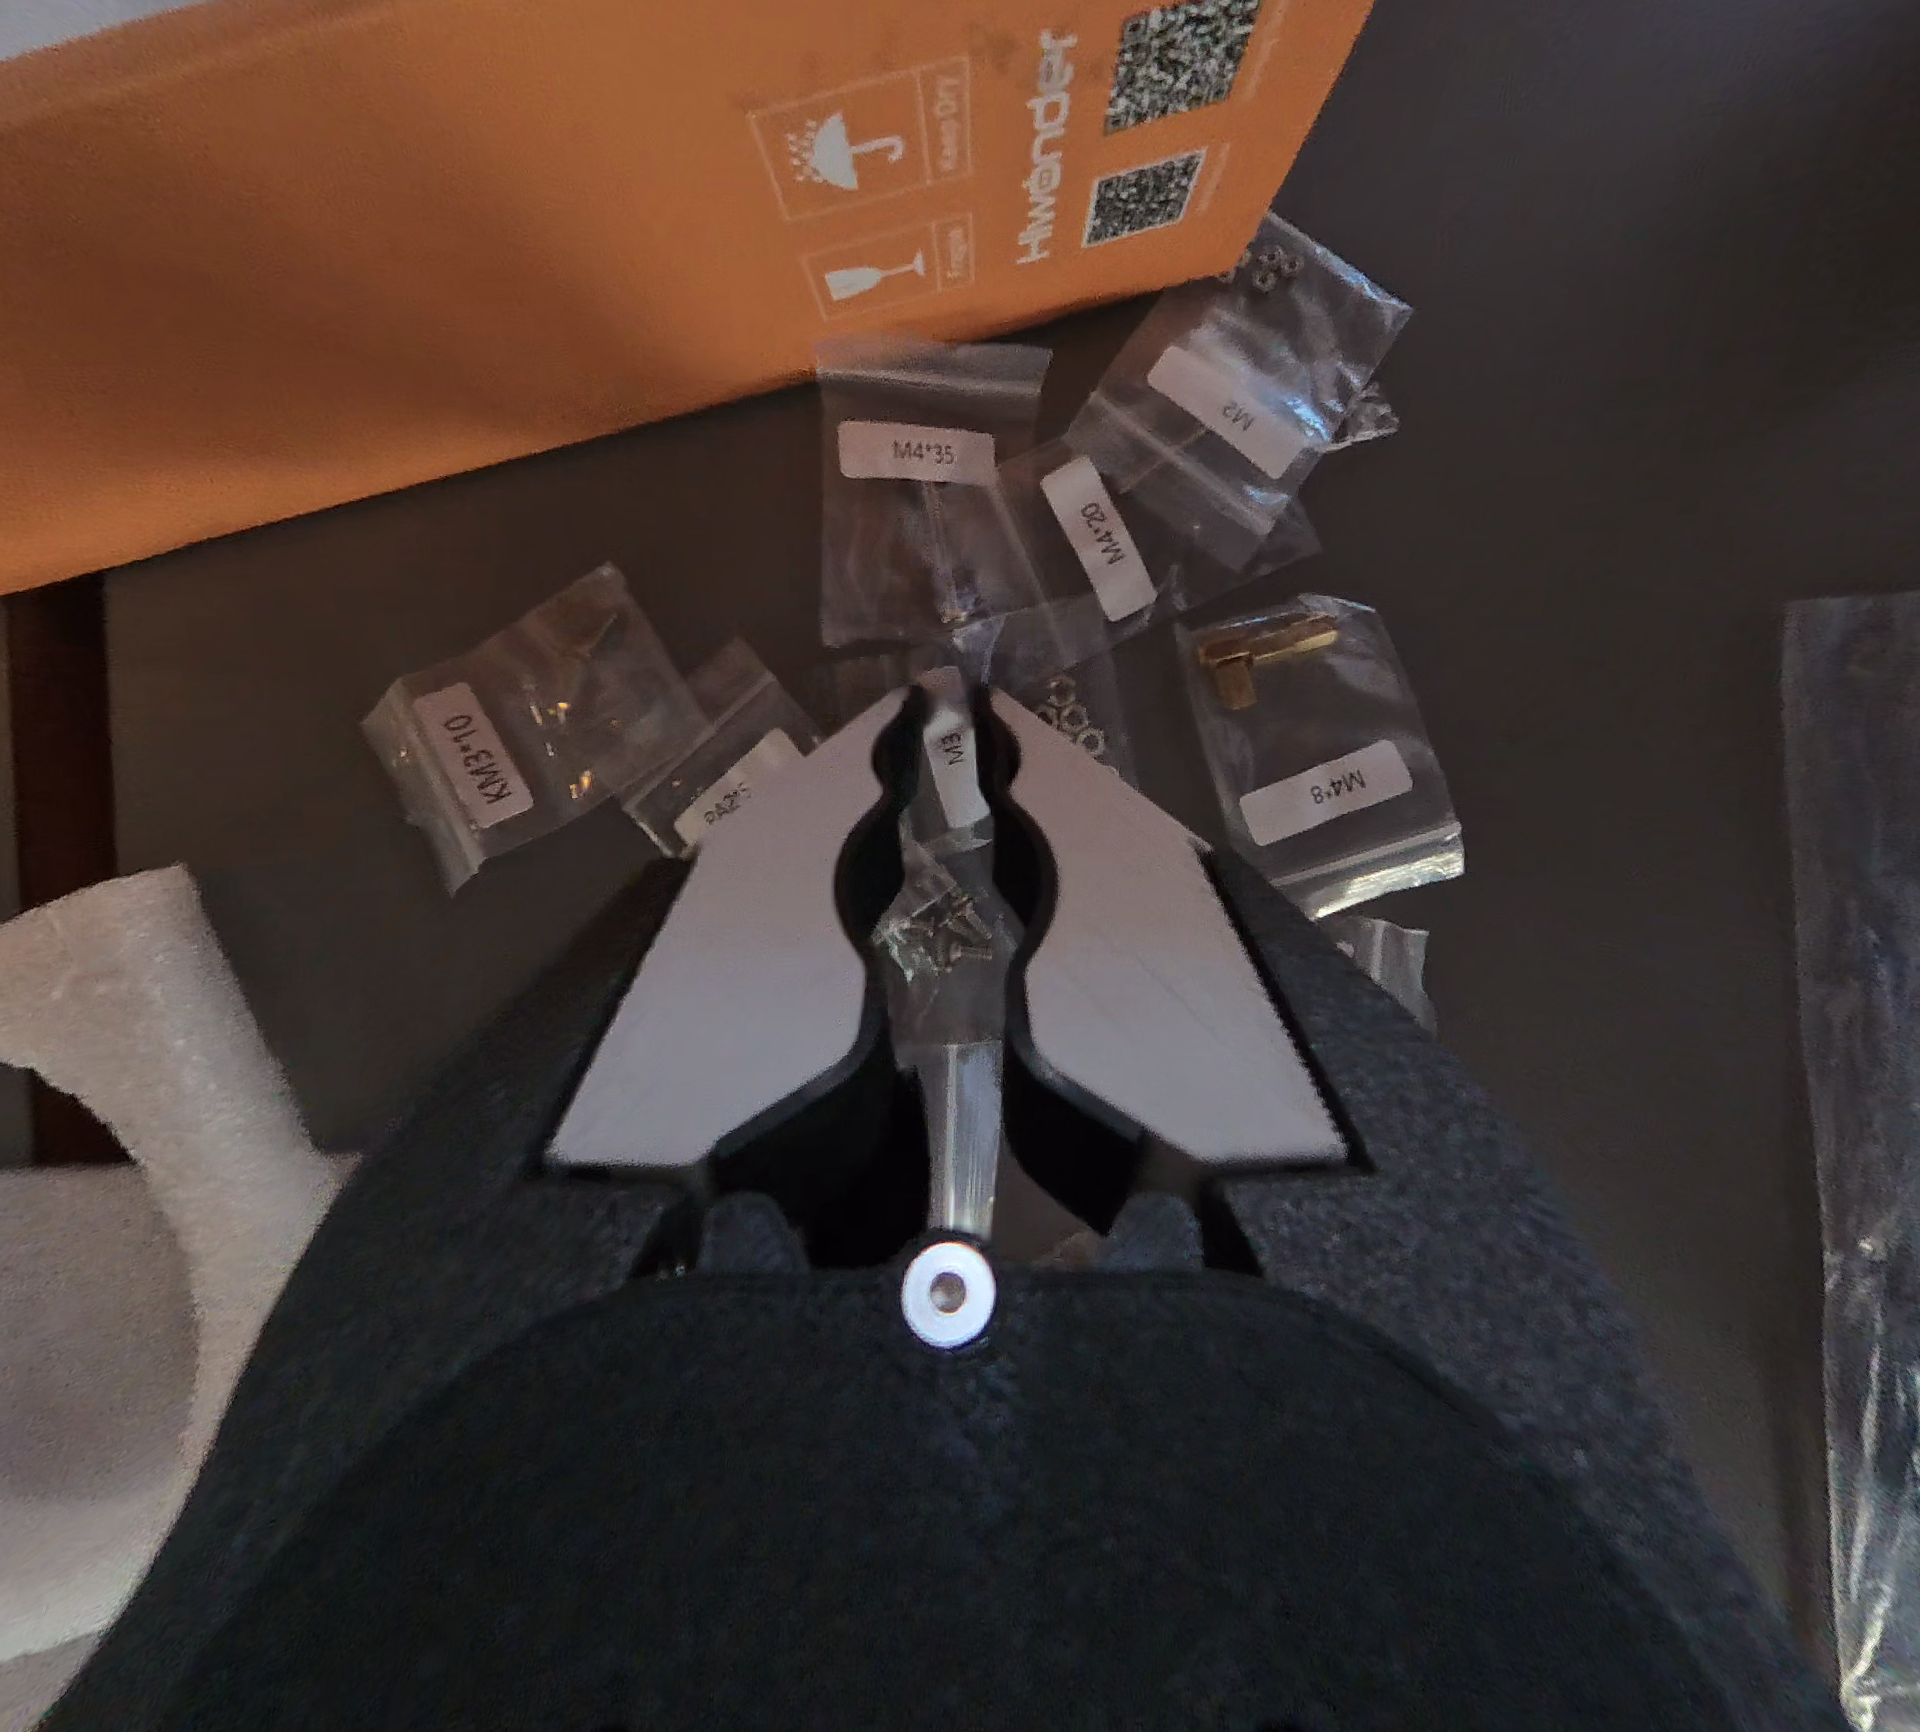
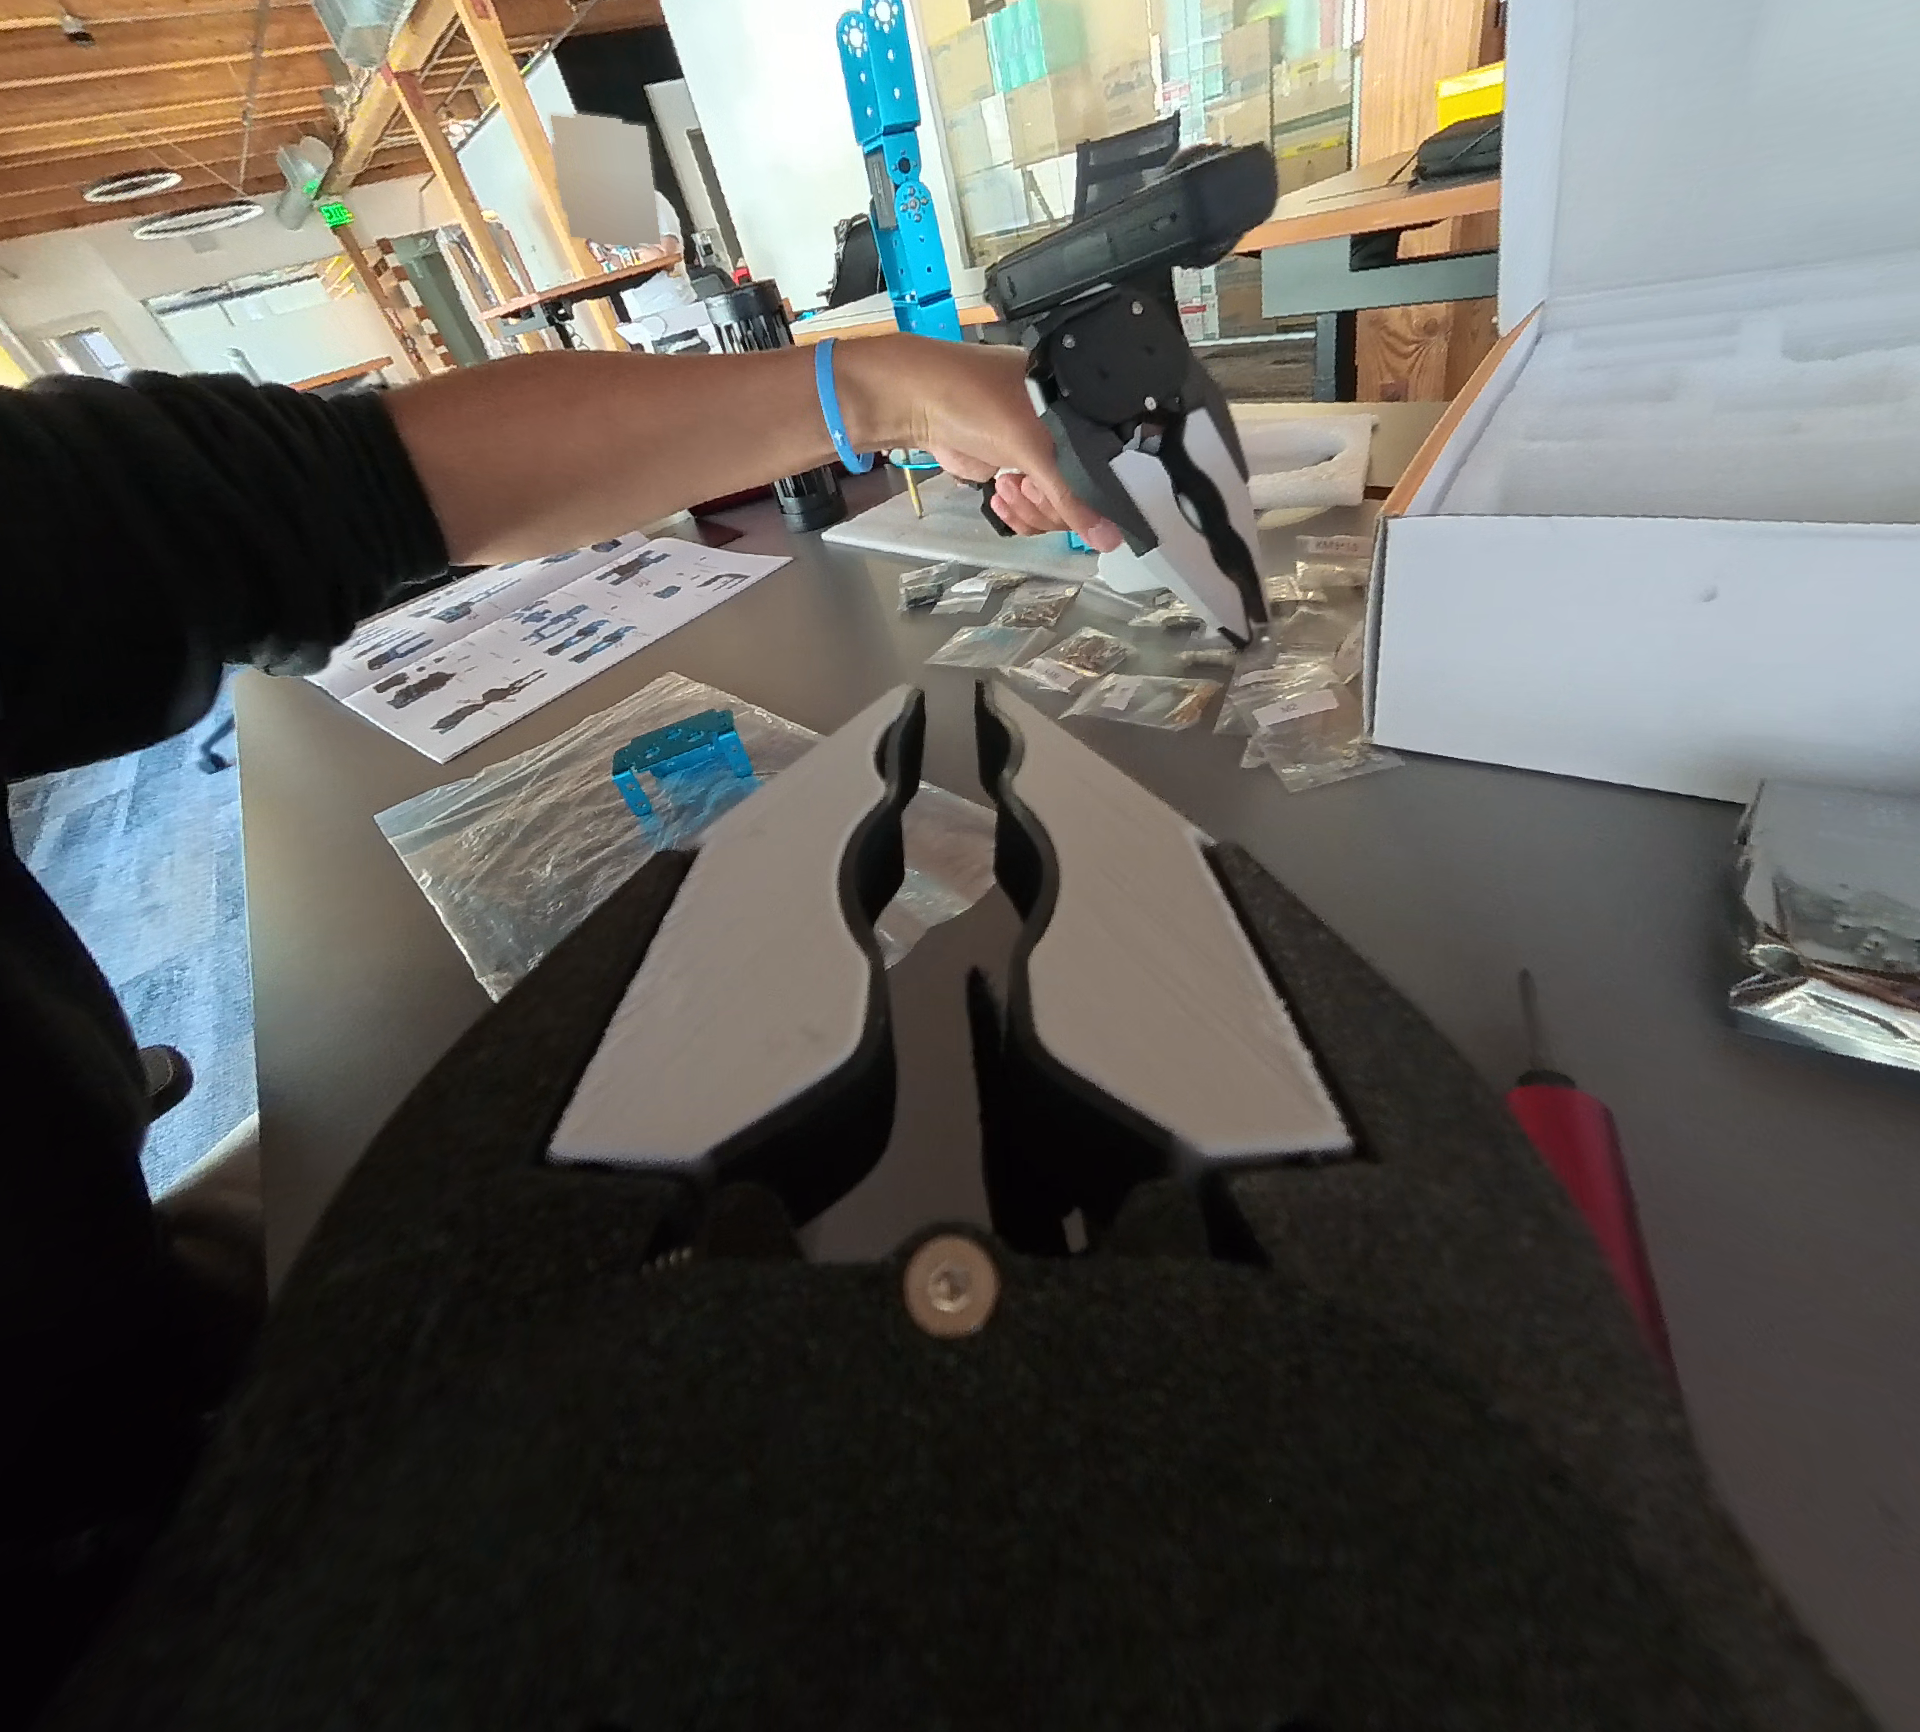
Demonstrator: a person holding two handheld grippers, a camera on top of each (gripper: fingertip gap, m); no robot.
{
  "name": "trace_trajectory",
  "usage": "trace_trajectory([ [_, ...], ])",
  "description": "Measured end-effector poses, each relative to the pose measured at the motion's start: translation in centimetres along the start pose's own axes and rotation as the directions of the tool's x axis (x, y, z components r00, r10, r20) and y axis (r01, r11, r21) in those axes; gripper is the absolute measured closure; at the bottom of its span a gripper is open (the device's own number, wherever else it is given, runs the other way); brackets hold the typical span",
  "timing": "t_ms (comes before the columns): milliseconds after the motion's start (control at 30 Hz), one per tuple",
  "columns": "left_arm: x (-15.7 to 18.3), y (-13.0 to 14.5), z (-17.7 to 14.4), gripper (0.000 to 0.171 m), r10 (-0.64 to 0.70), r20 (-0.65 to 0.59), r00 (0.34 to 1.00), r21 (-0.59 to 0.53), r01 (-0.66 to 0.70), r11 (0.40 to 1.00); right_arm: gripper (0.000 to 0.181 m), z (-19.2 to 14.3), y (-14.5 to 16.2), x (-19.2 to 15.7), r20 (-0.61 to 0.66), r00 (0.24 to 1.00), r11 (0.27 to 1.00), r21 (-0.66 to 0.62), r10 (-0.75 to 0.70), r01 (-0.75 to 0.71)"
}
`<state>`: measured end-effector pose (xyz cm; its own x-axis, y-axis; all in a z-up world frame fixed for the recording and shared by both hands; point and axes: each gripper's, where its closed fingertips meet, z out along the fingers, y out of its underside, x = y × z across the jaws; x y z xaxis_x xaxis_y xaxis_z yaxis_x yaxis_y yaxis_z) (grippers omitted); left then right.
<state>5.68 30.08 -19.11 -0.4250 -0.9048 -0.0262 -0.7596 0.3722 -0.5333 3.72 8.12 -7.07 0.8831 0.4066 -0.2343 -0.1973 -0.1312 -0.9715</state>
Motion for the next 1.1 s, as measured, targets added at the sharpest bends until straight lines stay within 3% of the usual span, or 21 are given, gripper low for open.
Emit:
trace_trajectory([
  [100, 0.3, 0.0, -0.5, 0.170, 0.065, 0.043, 0.997, -0.021, -0.064, 0.998, 0.173, 0.0, 0.0, 0.0, 0.001, 1.000, 1.000, -0.002, -0.003, 0.003],
  [200, 0.3, -2.0, -2.7, 0.170, 0.084, 0.134, 0.987, 0.081, -0.096, 0.992, 0.173, 0.0, -0.1, 0.1, -0.004, 1.000, 1.000, 0.003, -0.003, 0.003],
  [333, 0.9, -4.8, -9.4, 0.170, 0.088, 0.320, 0.943, 0.278, -0.183, 0.943, 0.173, 1.0, -1.0, -0.1, 0.022, 0.999, 1.000, -0.013, -0.024, 0.024],
  [400, 2.6, -5.2, -13.6, 0.170, 0.028, 0.361, 0.932, 0.410, -0.186, 0.893, 0.166, 2.5, -1.6, -0.6, 0.059, 0.998, 0.995, -0.086, -0.039, 0.044],
  [500, 6.7, -3.2, -17.7, 0.169, -0.065, 0.365, 0.929, 0.548, -0.158, 0.821, 0.148, 5.9, -2.5, -2.1, 0.154, 0.977, 0.961, -0.214, -0.144, 0.175],
  [600, 11.2, -0.4, -20.2, 0.170, -0.185, 0.307, 0.934, 0.700, -0.090, 0.709, 0.130, 10.7, -1.6, -3.7, 0.294, 0.922, 0.876, -0.336, -0.252, 0.347],
  [667, 13.9, 1.3, -21.0, 0.170, -0.220, 0.265, 0.939, 0.768, -0.067, 0.636, 0.123, 14.0, -0.8, -5.4, 0.402, 0.869, 0.843, -0.323, -0.290, 0.431],
  [767, 15.8, 3.3, -21.4, 0.170, -0.259, 0.292, 0.921, 0.811, -0.094, 0.577, 0.136, 17.5, -0.6, -9.4, 0.554, 0.815, 0.907, -0.237, -0.168, 0.347],
  [867, 16.9, 3.9, -21.4, 0.170, -0.245, 0.294, 0.924, 0.805, -0.101, 0.585, 0.148, 19.7, -0.5, -11.5, 0.577, 0.811, 0.942, -0.214, -0.093, 0.260],
  [933, 17.0, 4.0, -21.9, 0.170, -0.284, 0.246, 0.927, 0.832, -0.052, 0.552, 0.178, 19.8, -0.5, -12.5, 0.586, 0.802, 0.951, -0.166, -0.119, 0.262],
  [1000, 17.3, 4.1, -22.0, 0.166, -0.304, 0.186, 0.934, 0.855, -0.001, 0.518, 0.179, 19.4, -0.3, -12.8, 0.580, 0.800, 0.950, -0.137, -0.152, 0.279],
  [1100, 17.9, 4.2, -22.6, 0.153, -0.303, 0.082, 0.950, 0.893, 0.065, 0.446, 0.179, 18.0, -0.5, -12.7, 0.607, 0.791, 0.973, -0.132, -0.072, 0.190],
])
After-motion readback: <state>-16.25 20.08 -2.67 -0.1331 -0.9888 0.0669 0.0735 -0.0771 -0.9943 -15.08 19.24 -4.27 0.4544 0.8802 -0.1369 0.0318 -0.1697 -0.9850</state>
